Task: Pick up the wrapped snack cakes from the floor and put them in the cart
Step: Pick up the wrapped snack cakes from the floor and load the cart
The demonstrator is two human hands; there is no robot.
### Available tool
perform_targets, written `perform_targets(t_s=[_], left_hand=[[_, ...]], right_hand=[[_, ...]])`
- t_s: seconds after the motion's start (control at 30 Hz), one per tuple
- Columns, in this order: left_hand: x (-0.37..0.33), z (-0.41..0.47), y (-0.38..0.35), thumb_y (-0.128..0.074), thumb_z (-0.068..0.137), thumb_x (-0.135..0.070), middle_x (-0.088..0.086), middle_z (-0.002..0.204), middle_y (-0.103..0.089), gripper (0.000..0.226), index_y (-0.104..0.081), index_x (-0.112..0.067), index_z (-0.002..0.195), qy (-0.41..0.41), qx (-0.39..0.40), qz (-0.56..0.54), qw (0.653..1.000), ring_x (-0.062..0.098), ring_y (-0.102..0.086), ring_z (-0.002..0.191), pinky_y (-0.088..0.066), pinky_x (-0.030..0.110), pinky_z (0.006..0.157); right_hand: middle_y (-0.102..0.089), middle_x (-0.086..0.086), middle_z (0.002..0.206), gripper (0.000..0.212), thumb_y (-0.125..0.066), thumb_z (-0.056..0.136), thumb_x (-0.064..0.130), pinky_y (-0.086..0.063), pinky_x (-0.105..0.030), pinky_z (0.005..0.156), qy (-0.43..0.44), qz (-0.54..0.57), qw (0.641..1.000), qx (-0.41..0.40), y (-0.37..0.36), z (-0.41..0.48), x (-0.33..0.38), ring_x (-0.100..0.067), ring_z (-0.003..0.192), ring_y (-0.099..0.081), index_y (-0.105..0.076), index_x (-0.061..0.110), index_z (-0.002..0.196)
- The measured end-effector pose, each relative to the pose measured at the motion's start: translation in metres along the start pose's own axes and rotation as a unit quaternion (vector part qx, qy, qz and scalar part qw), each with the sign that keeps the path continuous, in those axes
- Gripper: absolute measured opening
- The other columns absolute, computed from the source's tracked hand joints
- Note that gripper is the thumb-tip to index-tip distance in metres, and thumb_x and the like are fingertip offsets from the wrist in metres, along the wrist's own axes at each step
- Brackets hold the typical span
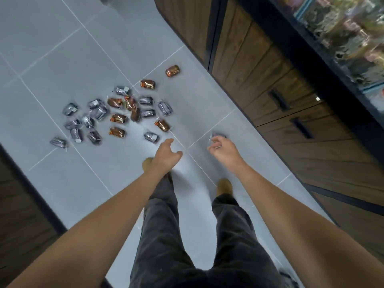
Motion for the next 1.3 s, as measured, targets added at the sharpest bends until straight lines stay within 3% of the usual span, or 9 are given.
perform_targets(t_s=[0.1, 0.2, 0.43, 0.6, 0.77, 0.83, 1.07, 1.17, 1.3], left_hand=[[0.027, 0.045, 0.042, -0.058, 0.088, -0.027, 0.003, 0.150, -0.033, 0.065, -0.030, -0.019, 0.145, 0.013, 0.013, 0.030, 0.999, 0.023, -0.036, 0.135, -0.029, 0.042, 0.112], [0.053, 0.091, 0.079, -0.060, 0.086, -0.026, 0.007, 0.147, -0.035, 0.066, -0.031, -0.015, 0.144, 0.022, 0.008, 0.021, 1.000, 0.025, -0.037, 0.133, -0.031, 0.040, 0.109], [0.118, 0.216, 0.112, -0.063, 0.083, -0.028, 0.006, 0.140, -0.041, 0.068, -0.032, -0.018, 0.143, 0.058, -0.007, -0.074, 0.996, 0.025, -0.044, 0.127, -0.038, 0.035, 0.102], [0.175, 0.325, 0.082, -0.066, 0.080, -0.029, 0.006, 0.134, -0.046, 0.068, -0.034, -0.022, 0.140, 0.096, -0.015, -0.170, 0.981, 0.026, -0.049, 0.121, -0.042, 0.043, 0.102], [0.249, 0.428, 0.029, -0.072, 0.079, -0.035, 0.012, 0.151, -0.021, 0.099, -0.005, -0.017, 0.150, 0.219, -0.088, -0.261, 0.936, 0.033, -0.032, 0.135, -0.033, 0.042, 0.110], [0.275, 0.466, 0.006, -0.075, 0.076, -0.034, 0.015, 0.152, -0.018, 0.103, -0.006, -0.010, 0.149, 0.230, -0.122, -0.277, 0.925, 0.034, -0.028, 0.136, -0.030, 0.042, 0.111], [0.325, 0.552, -0.050, -0.077, 0.072, -0.040, 0.015, 0.149, -0.012, 0.110, -0.004, -0.009, 0.148, 0.267, -0.242, -0.258, 0.896, 0.035, -0.022, 0.134, -0.021, 0.037, 0.107], [0.333, 0.558, -0.054, -0.078, 0.072, -0.030, 0.015, 0.145, -0.018, 0.106, -0.007, -0.012, 0.148, 0.279, -0.273, -0.245, 0.887, 0.033, -0.025, 0.129, -0.019, 0.034, 0.102], [0.333, 0.556, -0.053, -0.075, 0.076, -0.023, 0.013, 0.144, -0.019, 0.097, -0.009, -0.016, 0.148, 0.258, -0.264, -0.220, 0.903, 0.036, -0.028, 0.128, -0.029, 0.042, 0.104]], right_hand=[[-0.055, 0.010, 0.083, 0.031, -0.059, 0.086, 0.012, -0.042, -0.006, 0.064, -0.018, -0.009, 1.000, -0.014, -0.045, 0.036, 0.031, -0.011, 0.082, -0.053, -0.057, 0.013, 0.117], [-0.065, 0.002, 0.093, 0.036, -0.059, 0.084, 0.012, -0.044, -0.020, 0.079, -0.045, -0.001, 0.999, -0.014, -0.099, 0.079, 0.060, -0.014, 0.088, -0.059, -0.056, 0.014, 0.120], [-0.061, 0.005, 0.099, 0.038, -0.062, 0.083, 0.021, -0.045, -0.029, 0.087, -0.017, -0.052, 0.999, -0.006, -0.208, 0.203, 0.092, -0.016, 0.095, -0.059, -0.054, 0.020, 0.121], [-0.051, 0.016, 0.090, 0.037, -0.065, 0.086, 0.024, -0.047, -0.033, 0.087, -0.016, -0.115, 0.993, 0.012, -0.275, 0.304, 0.040, -0.015, 0.093, -0.054, -0.051, 0.023, 0.120], [-0.053, -0.008, 0.126, 0.058, -0.067, 0.084, 0.024, -0.040, -0.034, 0.090, 0.010, -0.203, 0.979, 0.030, -0.334, 0.408, -0.033, -0.026, 0.114, -0.051, -0.042, 0.015, 0.136], [-0.049, -0.012, 0.132, 0.064, -0.067, 0.083, 0.024, -0.040, -0.038, 0.096, 0.017, -0.229, 0.973, 0.022, -0.354, 0.447, -0.064, -0.030, 0.122, -0.047, -0.039, 0.013, 0.139], [-0.037, -0.015, 0.139, 0.098, -0.076, 0.072, 0.042, -0.041, -0.047, 0.096, 0.095, -0.334, 0.937, -0.030, -0.402, 0.531, -0.135, -0.033, 0.125, -0.038, -0.023, 0.010, 0.148], [-0.044, -0.015, 0.133, 0.093, -0.076, 0.071, 0.042, -0.046, -0.046, 0.092, 0.119, -0.319, 0.936, -0.085, -0.406, 0.532, -0.143, -0.032, 0.120, -0.044, -0.030, 0.009, 0.144], [-0.049, -0.012, 0.131, 0.085, -0.075, 0.074, 0.041, -0.046, -0.042, 0.091, 0.123, -0.304, 0.940, -0.096, -0.407, 0.531, -0.143, -0.029, 0.119, -0.046, -0.034, 0.011, 0.142]])
Point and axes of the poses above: each hand's wrist, its own z-axis towards the middle knuckle, its own y-axis out of the back of the hand, x = y × z, the point moved 5 cm from there along z, towards the middle knuckle
